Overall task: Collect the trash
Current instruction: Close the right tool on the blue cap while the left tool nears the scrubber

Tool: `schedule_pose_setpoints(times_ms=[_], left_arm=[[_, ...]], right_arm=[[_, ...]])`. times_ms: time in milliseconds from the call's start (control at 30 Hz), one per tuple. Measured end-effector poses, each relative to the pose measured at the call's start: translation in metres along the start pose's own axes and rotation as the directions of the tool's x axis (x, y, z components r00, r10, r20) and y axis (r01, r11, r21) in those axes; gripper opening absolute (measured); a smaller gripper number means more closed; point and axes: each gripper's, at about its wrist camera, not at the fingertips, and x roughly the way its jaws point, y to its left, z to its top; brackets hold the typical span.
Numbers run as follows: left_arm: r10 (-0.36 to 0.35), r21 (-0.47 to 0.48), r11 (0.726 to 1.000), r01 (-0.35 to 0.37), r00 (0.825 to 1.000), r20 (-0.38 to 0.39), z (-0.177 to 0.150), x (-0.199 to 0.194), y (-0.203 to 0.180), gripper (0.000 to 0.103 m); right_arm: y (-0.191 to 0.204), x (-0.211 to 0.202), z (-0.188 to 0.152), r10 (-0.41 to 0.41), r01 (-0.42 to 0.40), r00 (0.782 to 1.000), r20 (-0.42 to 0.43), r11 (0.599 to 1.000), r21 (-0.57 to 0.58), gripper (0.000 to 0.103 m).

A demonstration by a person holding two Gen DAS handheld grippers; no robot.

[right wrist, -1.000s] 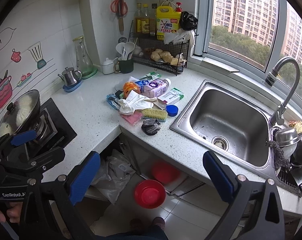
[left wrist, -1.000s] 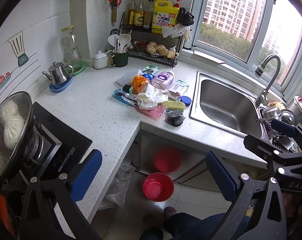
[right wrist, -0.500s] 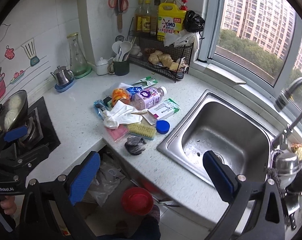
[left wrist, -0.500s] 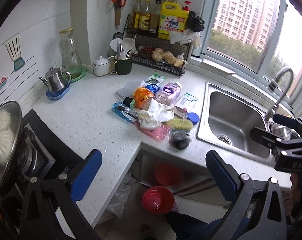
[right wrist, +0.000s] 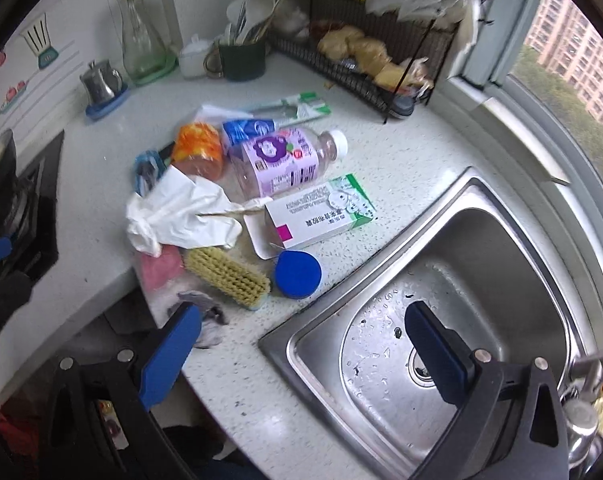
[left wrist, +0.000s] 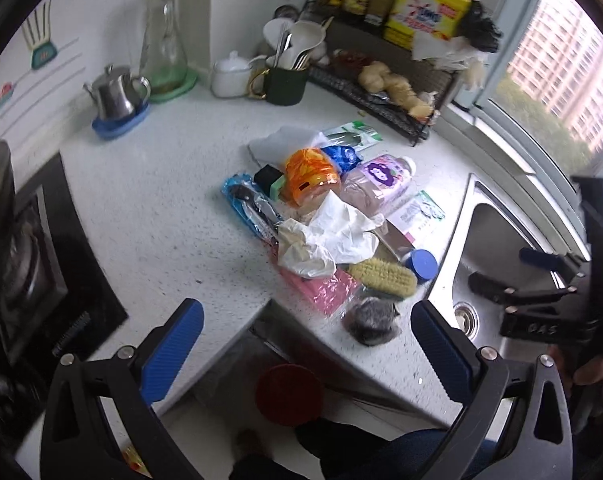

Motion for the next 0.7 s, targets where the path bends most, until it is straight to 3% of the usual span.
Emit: schedule_pose_setpoints(times_ms=[167,300,367,533,700], left_arm=[[0.062,-0.023,0.998,-0.064,0.996,-0.061,0.001,0.029,-0.009,0.103],[0.074,-0.046,0.996,-0.079,0.992,-0.107,-0.004,0.046,-0.013,0.103],[0.078,-0.048,0.995,-0.084,0.990,-0.120,-0.007,0.051,-0.015,0.103],[0.109,-0.031,0.993,-0.114,0.984,-0.142,-0.012,0.061,-0.020,0.103],[0.084,-0.055,0.994,-0.095,0.982,-0.168,-0.015,0.066,-0.020,0.103]], right_arm=[[-0.012,0.044,0.012,0.032,-0.039,0.996,-0.089,0.996,-0.082,0.099],[-0.010,0.074,0.013,-0.024,-0.007,0.988,-0.151,0.979,-0.206,0.093],[-0.009,0.083,0.012,-0.006,-0.038,0.985,-0.174,0.969,-0.244,0.093],[-0.003,0.094,0.012,0.025,-0.079,0.982,-0.187,0.955,-0.286,0.089],[-0.002,0.102,0.017,0.028,-0.093,0.980,-0.197,0.941,-0.325,0.079]])
